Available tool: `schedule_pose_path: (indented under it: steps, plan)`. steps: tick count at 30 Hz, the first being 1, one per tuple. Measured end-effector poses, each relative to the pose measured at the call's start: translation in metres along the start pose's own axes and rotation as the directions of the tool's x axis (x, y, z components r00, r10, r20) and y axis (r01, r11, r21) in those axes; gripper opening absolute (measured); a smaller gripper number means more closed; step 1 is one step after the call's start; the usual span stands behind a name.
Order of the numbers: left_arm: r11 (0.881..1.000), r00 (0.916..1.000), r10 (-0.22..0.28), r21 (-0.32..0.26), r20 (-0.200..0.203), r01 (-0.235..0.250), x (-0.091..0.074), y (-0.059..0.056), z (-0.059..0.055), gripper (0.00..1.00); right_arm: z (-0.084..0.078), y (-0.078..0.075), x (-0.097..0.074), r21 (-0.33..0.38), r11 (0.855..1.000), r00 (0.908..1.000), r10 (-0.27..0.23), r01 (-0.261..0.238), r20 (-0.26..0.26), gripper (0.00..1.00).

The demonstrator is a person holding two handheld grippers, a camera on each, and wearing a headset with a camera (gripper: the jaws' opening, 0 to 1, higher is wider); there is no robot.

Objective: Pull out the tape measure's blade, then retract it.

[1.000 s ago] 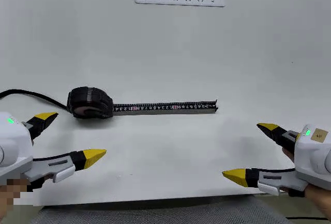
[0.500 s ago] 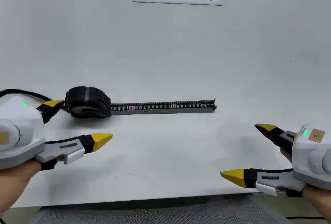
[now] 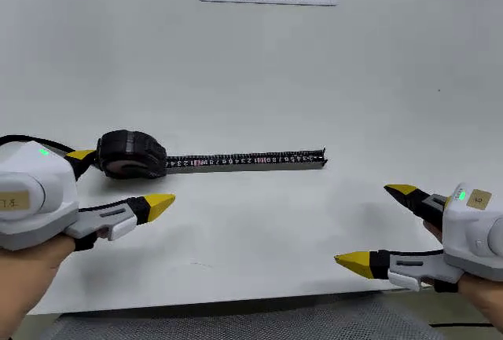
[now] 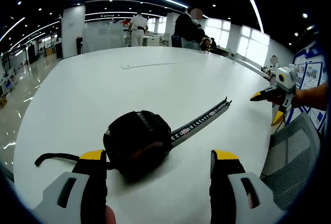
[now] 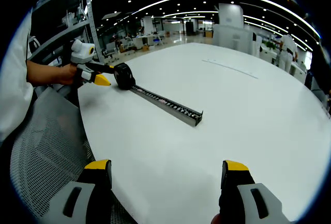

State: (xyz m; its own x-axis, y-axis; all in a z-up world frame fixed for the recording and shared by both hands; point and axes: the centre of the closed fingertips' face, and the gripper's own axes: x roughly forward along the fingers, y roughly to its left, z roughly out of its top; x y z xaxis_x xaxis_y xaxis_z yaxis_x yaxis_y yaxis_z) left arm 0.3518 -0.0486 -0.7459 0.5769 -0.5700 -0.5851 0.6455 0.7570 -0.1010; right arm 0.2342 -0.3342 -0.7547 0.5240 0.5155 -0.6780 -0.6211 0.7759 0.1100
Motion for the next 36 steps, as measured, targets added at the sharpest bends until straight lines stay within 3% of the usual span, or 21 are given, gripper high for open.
schedule_pose_path:
  steps: [1, 3, 5, 15, 17, 31, 36]
  plan:
    - [1.000, 0.9997, 0.024, -0.009, 0.002, -0.024, 0.001, 0.003, 0.000, 0.78, 0.001, -0.001, 0.000, -0.001, 1.000, 1.0000, 0.001, -0.001, 0.000, 0.85]
    - [0.996, 0.9990, 0.038, -0.083, 0.024, -0.036, 0.003, 0.004, 0.004, 0.76, 0.002, -0.002, 0.000, -0.011, 1.000, 1.0000, 0.009, -0.009, -0.004, 0.84]
    - [0.993, 0.9972, 0.072, -0.090, 0.022, -0.070, 0.004, 0.007, 0.005, 0.75, 0.004, -0.005, 0.001, -0.024, 1.000, 0.9999, 0.015, -0.015, -0.009, 0.83]
    - [0.983, 0.9888, 0.149, -0.111, 0.006, -0.147, 0.011, 0.013, 0.005, 0.71, 0.016, -0.014, 0.009, -0.050, 0.998, 0.9993, 0.035, -0.035, -0.013, 0.79]
    - [0.977, 0.9900, 0.140, -0.166, 0.017, -0.136, 0.014, 0.013, 0.006, 0.73, 0.020, -0.013, 0.010, -0.052, 0.997, 0.9984, 0.056, -0.056, -0.009, 0.79]
    - [0.950, 0.9665, 0.257, -0.182, -0.005, -0.253, 0.018, 0.025, 0.006, 0.63, 0.034, -0.035, 0.024, -0.129, 0.987, 0.9953, 0.088, -0.092, -0.042, 0.67]
    - [0.942, 0.9620, 0.273, -0.205, -0.002, -0.268, 0.019, 0.027, 0.006, 0.62, 0.039, -0.041, 0.031, -0.157, 0.982, 0.9938, 0.097, -0.104, -0.054, 0.63]
